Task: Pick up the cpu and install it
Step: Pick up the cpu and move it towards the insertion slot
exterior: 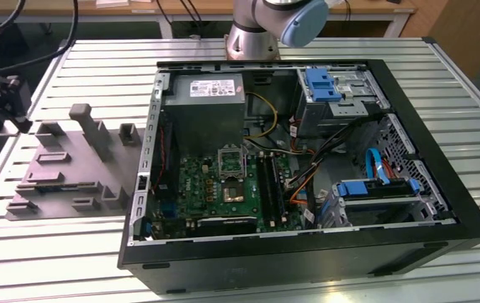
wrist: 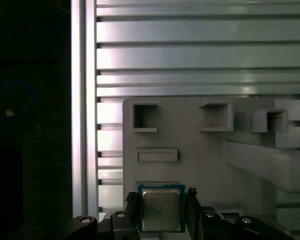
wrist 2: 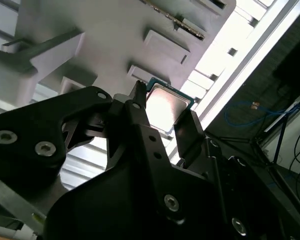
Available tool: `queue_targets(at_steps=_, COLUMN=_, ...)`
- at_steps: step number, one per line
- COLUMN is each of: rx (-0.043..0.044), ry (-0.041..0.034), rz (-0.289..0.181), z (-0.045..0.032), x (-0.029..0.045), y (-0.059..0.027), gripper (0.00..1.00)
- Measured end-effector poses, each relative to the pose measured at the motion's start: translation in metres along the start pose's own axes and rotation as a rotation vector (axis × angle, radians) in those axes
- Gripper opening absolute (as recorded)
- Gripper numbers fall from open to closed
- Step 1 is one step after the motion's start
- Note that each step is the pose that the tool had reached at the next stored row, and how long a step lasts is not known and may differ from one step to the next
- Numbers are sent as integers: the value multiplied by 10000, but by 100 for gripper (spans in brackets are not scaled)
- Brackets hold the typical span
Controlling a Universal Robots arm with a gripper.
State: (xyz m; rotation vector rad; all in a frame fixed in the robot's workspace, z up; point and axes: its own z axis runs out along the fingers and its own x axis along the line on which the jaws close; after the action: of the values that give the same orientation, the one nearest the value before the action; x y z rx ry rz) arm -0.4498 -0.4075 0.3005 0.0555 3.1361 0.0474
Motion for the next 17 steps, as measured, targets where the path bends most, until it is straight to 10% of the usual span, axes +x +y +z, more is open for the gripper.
queue_targets(at_steps=17, rx=1, ry=0, rz=27, z=-664, x=-3, y=20, gripper=47)
